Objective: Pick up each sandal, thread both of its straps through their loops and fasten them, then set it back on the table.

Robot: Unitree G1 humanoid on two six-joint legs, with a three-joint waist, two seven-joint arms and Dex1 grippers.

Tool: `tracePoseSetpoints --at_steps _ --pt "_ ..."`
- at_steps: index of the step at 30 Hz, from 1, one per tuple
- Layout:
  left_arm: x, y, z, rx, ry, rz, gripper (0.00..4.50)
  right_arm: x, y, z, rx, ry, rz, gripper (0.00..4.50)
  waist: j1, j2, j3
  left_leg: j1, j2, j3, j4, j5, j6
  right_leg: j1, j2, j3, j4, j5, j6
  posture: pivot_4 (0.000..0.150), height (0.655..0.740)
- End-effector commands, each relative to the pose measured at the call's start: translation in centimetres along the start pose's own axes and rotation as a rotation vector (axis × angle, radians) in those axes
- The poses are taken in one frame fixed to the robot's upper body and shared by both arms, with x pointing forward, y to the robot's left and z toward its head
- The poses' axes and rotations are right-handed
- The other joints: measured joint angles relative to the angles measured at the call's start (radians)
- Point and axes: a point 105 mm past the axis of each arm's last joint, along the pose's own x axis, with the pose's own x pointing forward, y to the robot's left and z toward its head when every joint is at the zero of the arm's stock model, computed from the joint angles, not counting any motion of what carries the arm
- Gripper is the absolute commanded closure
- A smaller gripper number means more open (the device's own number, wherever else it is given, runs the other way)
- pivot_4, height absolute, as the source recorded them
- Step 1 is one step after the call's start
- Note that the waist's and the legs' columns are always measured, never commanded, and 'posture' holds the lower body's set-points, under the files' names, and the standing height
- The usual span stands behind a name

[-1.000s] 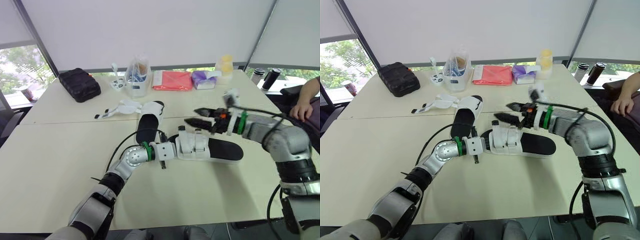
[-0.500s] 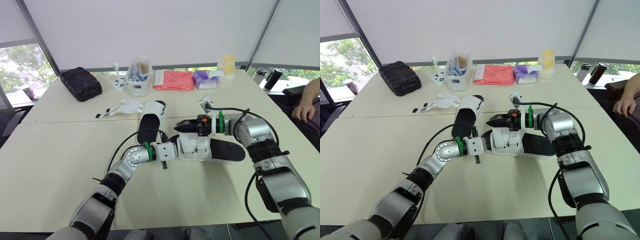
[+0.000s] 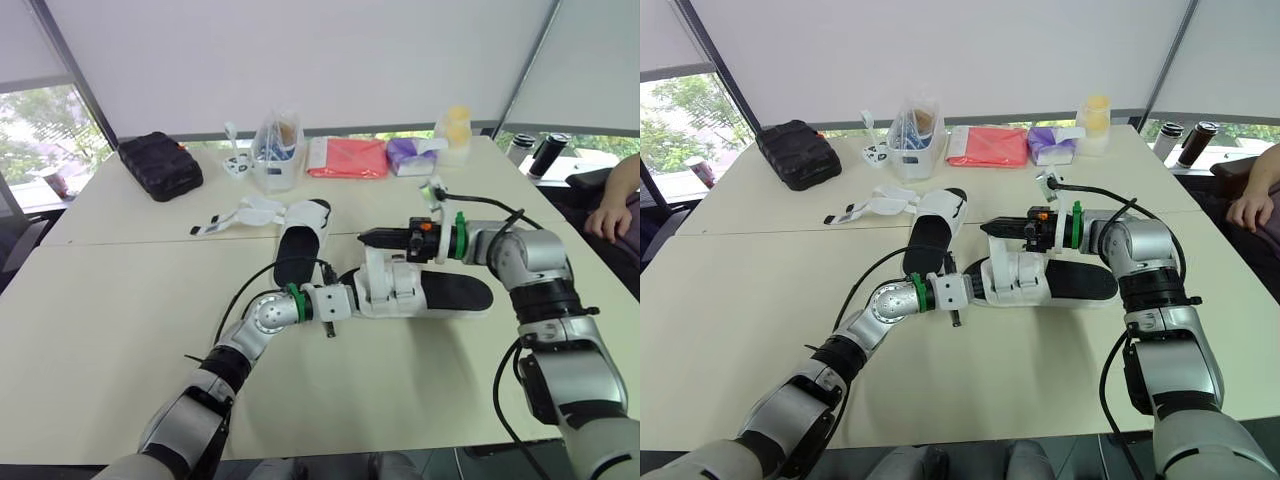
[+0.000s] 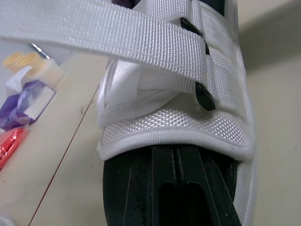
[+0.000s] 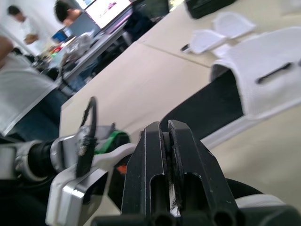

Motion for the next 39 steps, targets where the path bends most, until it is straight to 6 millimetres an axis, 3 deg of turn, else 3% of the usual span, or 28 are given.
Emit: tracePoseSetpoints --at_steps 1,4,9,17,21,24,26,27,30,33,36,39 --pt "-0.1 -3.1 -2.0 -0.057 0.080 -0.096 4.50 -0.5 -1.7 0.1 -0.038 -0.020 -0.114 4.46 -0.001 0.000 0.000 0.000 0.000 0.000 0.000 0.000 0.000 0.000 0.000 0.000 0.000 0.000 0.000 0.150 0.7400" --pt "-0.1 -3.1 -2.0 -0.057 0.080 -0.096 4.50 -0.4 -2.2 -0.3 -0.046 -0.008 -0.140 4.46 -0.001 0.000 0.000 0.000 0.000 0.000 0.000 0.001 -0.002 0.000 0.000 0.000 0.000 0.000 0.000 0.150 0.7400" --pt "-0.1 -3.0 -2.0 -0.059 0.082 -0.090 4.50 0.3 -4.8 -4.2 -0.107 0.187 -0.298 4.46 -0.003 0.001 -0.001 0.001 0.000 0.000 0.000 0.002 -0.003 0.000 0.000 0.000 0.001 0.000 0.000 0.150 0.7400" --pt "-0.2 -3.2 -2.1 -0.060 0.083 -0.094 4.50 1.1 -4.8 -5.6 -0.238 0.308 -0.259 4.46 -0.006 0.001 -0.002 0.008 0.000 0.000 0.000 0.001 -0.001 0.007 0.001 0.000 0.001 0.000 0.000 0.150 0.7400" --pt "-0.2 -3.1 -2.0 -0.061 0.083 -0.090 4.50 1.0 -5.2 -5.5 -0.277 0.319 -0.276 3.04 -0.005 0.001 -0.002 0.013 0.000 0.000 -0.001 0.001 -0.001 0.012 0.001 0.000 0.000 0.000 0.000 0.150 0.7400" --pt "-0.2 -3.1 -2.0 -0.061 0.083 -0.092 4.50 0.8 -5.6 -4.9 -0.282 0.294 -0.304 1.43 -0.004 0.001 -0.002 0.013 0.000 0.001 -0.001 0.001 -0.001 0.011 0.001 0.000 0.000 0.000 0.000 0.150 0.7400" --pt "-0.2 -3.2 -2.0 -0.059 0.082 -0.093 4.50 0.3 -5.2 -3.3 -0.300 0.218 -0.296 0.42 -0.003 0.001 -0.002 0.012 0.000 0.001 -0.001 0.001 -0.001 0.011 0.001 0.000 0.000 0.000 0.000 0.150 0.7400" --pt "-0.2 -3.1 -2.1 -0.060 0.083 -0.092 4.50 -0.5 -4.9 -1.3 -0.277 0.127 -0.309 0.06 -0.003 0.001 -0.002 0.012 0.000 0.001 -0.001 0.001 -0.001 0.010 0.001 0.000 0.000 0.000 0.000 0.150 0.7400" --pt "-0.4 -2.9 -2.1 -0.059 0.083 -0.086 4.50 -2.5 -4.2 1.9 -0.226 -0.035 -0.337 0.06 -0.001 0.002 -0.002 0.008 0.000 0.000 -0.001 0.001 -0.001 0.007 0.001 0.001 0.000 0.000 0.000 0.150 0.7400" --pt "-0.8 -1.8 -1.4 -0.108 0.044 -0.022 4.50 -5.0 -2.7 2.5 -0.157 -0.115 -0.336 0.06 -0.001 0.002 -0.002 0.002 0.000 -0.001 -0.001 0.001 -0.002 0.002 0.001 0.000 0.000 0.000 -0.001 0.150 0.7400" --pt "-2.2 -0.5 -0.5 -0.161 0.010 0.040 4.50 -6.4 -1.1 1.2 -0.069 -0.119 -0.309 0.06 -0.005 0.002 -0.002 -0.004 0.001 -0.001 -0.001 0.004 -0.007 -0.004 0.001 0.000 0.000 0.000 -0.001 0.150 0.7400" --pt "-4.9 1.0 1.2 -0.275 -0.035 0.101 4.50 -7.8 0.2 -1.3 0.077 -0.088 -0.272 0.06 -0.022 0.002 -0.001 -0.007 0.002 0.002 -0.002 0.004 -0.007 -0.009 0.001 0.003 0.000 0.000 -0.001 0.150 0.7400"
